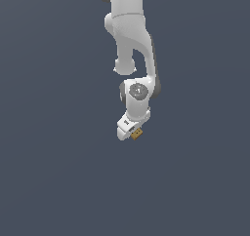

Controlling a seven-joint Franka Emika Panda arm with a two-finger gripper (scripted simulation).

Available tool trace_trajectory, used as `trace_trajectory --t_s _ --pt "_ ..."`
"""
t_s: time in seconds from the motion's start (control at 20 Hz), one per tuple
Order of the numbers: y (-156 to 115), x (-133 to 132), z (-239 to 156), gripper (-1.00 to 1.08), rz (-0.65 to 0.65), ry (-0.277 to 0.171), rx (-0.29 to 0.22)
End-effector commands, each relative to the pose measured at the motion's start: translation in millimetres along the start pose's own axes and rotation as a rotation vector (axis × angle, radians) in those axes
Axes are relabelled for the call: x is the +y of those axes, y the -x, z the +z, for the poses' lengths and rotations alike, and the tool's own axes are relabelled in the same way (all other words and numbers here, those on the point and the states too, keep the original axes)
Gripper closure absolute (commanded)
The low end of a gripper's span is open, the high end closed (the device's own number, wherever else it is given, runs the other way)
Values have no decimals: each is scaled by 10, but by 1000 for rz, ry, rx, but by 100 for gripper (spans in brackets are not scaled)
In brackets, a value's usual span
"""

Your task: Pick up the object and move it to a goal position.

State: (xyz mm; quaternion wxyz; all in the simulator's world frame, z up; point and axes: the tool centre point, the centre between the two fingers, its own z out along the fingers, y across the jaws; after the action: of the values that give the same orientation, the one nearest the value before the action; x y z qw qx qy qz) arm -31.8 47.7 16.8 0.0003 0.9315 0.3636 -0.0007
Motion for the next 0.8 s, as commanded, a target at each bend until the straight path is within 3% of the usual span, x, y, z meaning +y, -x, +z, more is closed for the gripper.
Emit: trace_trajectory --t_s 0.0,0.35,0.75 --pt "-26 -32 -76 108 -1 1 1" --pt "-145 -234 -472 108 -2 2 1" --pt "-377 -616 -1247 108 -2 2 0"
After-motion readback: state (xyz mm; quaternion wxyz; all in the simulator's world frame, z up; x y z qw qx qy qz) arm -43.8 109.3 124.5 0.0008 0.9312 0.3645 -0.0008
